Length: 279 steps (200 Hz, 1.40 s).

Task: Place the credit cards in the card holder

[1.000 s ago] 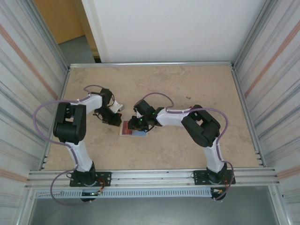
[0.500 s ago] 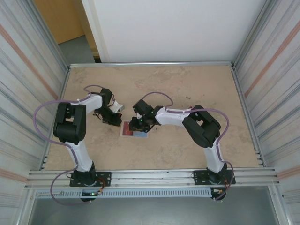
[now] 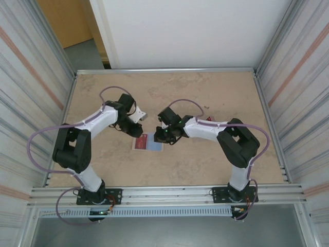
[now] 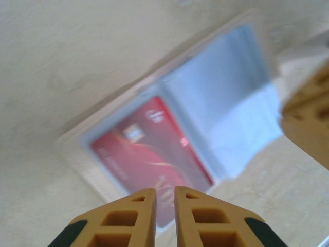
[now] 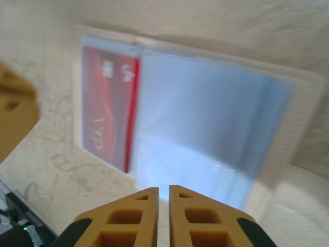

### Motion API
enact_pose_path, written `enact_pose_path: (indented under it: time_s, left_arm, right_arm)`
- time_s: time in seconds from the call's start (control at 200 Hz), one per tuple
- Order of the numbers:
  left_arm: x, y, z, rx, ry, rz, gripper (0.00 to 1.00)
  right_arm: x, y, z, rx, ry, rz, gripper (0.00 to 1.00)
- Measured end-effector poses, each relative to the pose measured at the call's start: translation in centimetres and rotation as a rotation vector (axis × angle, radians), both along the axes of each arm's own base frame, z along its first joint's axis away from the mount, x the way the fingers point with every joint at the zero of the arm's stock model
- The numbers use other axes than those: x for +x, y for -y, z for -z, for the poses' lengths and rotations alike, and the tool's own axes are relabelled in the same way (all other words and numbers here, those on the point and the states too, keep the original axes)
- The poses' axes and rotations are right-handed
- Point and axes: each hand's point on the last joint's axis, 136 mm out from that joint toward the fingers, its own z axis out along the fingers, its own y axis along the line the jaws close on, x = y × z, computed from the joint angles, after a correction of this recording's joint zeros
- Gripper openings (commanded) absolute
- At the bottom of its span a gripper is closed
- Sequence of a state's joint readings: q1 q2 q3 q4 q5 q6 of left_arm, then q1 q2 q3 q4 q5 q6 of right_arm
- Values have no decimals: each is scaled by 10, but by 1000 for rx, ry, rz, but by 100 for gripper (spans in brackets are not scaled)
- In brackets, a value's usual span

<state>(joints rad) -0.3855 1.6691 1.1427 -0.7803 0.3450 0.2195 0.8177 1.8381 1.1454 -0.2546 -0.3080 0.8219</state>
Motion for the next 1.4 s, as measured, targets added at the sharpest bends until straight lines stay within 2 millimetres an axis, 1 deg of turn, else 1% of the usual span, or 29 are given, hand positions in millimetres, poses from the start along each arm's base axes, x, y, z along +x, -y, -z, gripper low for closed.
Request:
enact_pose_path:
  time_s: [0.09, 0.155, 0.215, 0.326, 0.561, 0.667, 0.837, 0.887, 1.193, 1.398]
  left_arm:
    - [-11, 17, 0, -12, -11, 47, 16]
    - [-17, 27, 2, -20, -34, 69, 14]
    - [-20, 33, 4, -26, -55, 76, 12]
    - [-18, 44, 9, -32, -83, 85, 10]
    - [-19, 57, 20, -21, -131, 97, 5]
    - [-19, 58, 27, -13, -155, 96, 4]
    - [-22, 56, 45, 16, -202, 93, 3]
    - [-22, 55, 47, 24, -206, 91, 2]
    - [-14, 44, 49, 34, -201, 59, 1]
    - [-13, 43, 50, 37, -200, 57, 1]
  right_arm:
    - [4, 11, 7, -10, -12, 25, 7]
    - [6, 15, 9, -12, -16, 33, 6]
    - [6, 14, 9, -4, -16, 32, 4]
    - [8, 10, 5, 24, -10, 26, 2]
    - [13, 7, 6, 54, -11, 25, 1]
    - [15, 8, 11, 58, -18, 31, 0]
    - [13, 11, 28, 50, -44, 33, 0]
    - [13, 9, 29, 62, -46, 29, 0]
    - [13, 8, 30, 91, -40, 23, 0]
    - [13, 8, 29, 91, -40, 22, 0]
